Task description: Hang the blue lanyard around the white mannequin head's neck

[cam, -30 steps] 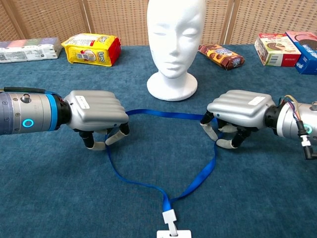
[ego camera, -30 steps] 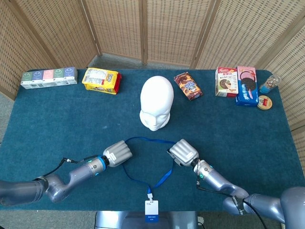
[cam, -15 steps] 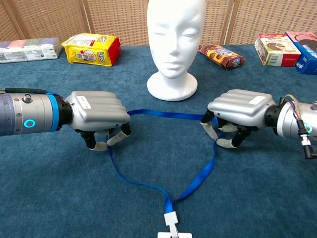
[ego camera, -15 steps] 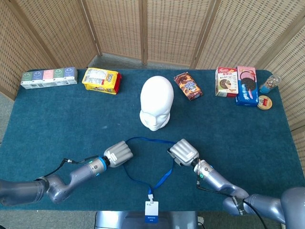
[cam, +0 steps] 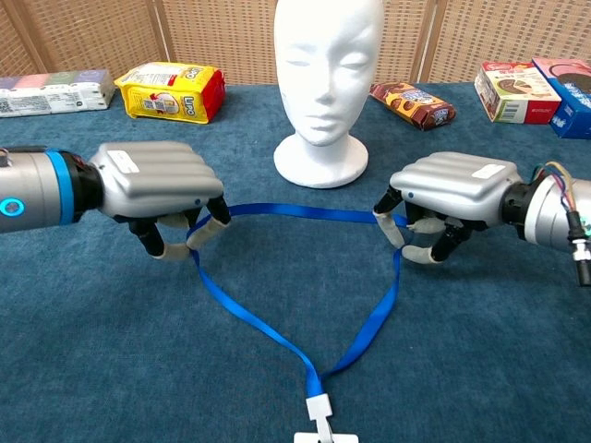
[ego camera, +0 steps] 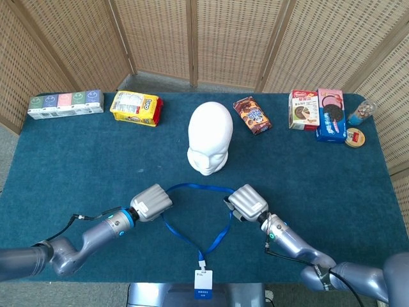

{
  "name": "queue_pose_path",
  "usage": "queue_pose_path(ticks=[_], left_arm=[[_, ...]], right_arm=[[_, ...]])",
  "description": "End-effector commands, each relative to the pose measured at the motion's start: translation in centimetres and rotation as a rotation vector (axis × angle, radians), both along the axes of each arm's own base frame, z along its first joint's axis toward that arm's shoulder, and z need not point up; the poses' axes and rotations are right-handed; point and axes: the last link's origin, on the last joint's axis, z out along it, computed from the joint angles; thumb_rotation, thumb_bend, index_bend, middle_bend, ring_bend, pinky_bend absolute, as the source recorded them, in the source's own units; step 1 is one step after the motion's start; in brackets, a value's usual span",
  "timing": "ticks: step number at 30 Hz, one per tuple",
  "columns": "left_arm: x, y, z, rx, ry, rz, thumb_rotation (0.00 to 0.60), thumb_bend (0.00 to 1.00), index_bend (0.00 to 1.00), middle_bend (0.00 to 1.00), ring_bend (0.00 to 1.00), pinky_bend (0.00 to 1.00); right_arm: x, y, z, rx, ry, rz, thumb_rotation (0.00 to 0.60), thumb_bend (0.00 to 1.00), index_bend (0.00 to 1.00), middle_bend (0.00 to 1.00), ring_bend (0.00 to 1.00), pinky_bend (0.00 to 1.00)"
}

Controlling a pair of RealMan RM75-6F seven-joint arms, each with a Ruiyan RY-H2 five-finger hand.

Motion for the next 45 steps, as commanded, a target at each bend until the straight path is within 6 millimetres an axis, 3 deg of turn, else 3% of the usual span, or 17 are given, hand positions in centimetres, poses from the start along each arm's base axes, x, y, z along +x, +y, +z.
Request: queue_pose_path(ticks=[1,16,24,29,45], left_arm=[[-0.1,-0.1,1.1,0.019,-0.042,0.018,0.597,0.42,0.64,1.0,1.0,1.0],[0.2,-0.5,7.3,0.124,-0.218,0.033,0.597,0.43,0.64,1.0,1.0,1.0],[0.9,-0.8,9.4,0.169,-0.272,0.016,0.597,0.43,0.64,1.0,1.0,1.0],[1.8,-0.8,11.6,0.202,-0.319,0.018,0.597,0.43,0.64,1.0,1.0,1.0],[4.8,0.2,16.1,0.274,-0.425,0.003,0.597,0.43,0.64,1.0,1.0,1.0]], right_arm=[[0.2,0.2,0.8,-0.011,-0.032,-0.009,0.6,0.45,0.78,1.0,1.0,1.0],[1.2,1.6,6.6,-0.091,-0.179,-0.03,0.6,0.45,0.78,1.0,1.0,1.0],[2.0,1.8,9.6,-0.127,-0.255,-0.041,0.6,0.45,0.78,1.0,1.0,1.0],[3.5,1.6,12.1,-0.151,-0.32,-0.03,0.6,0.45,0.78,1.0,1.0,1.0],[7.3,0.0,16.9,-0.185,-0.456,-0.018,0.6,0.45,0.78,1.0,1.0,1.0]])
